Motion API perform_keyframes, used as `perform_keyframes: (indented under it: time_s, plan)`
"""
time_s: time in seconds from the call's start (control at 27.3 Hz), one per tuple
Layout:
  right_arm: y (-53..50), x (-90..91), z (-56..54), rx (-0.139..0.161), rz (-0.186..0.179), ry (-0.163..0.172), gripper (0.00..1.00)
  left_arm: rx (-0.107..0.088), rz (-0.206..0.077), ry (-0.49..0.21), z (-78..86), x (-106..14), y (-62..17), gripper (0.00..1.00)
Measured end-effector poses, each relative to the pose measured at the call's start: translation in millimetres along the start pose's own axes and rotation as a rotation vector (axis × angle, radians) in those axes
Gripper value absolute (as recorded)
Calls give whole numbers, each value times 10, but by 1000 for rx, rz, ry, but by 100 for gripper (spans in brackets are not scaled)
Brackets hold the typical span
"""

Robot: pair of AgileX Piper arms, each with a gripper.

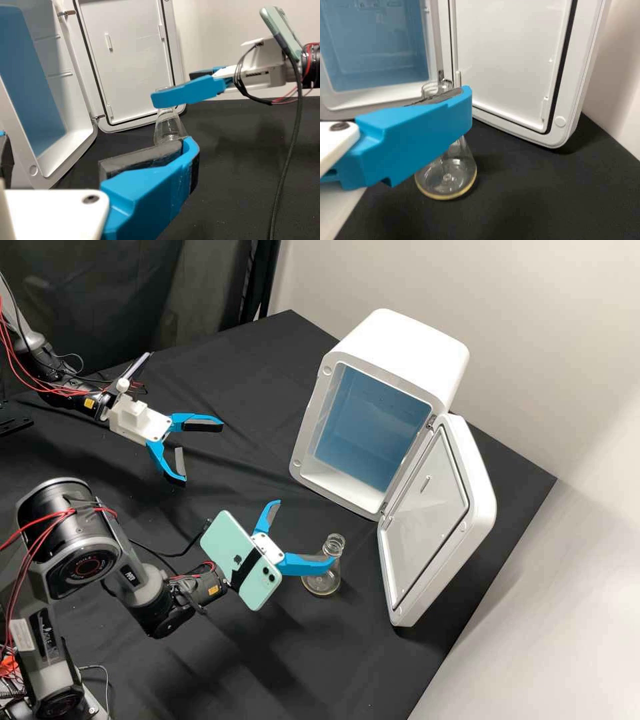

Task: Place the flask in the incubator

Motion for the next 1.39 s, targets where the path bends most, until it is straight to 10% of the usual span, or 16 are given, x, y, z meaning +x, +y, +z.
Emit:
perform_keyframes:
  time_s: [0.59, 1.39]
  plan:
    - [-176, 20, 256, -14, -99, -86, 100, 1, 1, 5, -20, -4, 5, 100]
    - [302, 11, 729, 9, 44, -195, 100, 1, 1, 5, -20, -4, 5, 100]
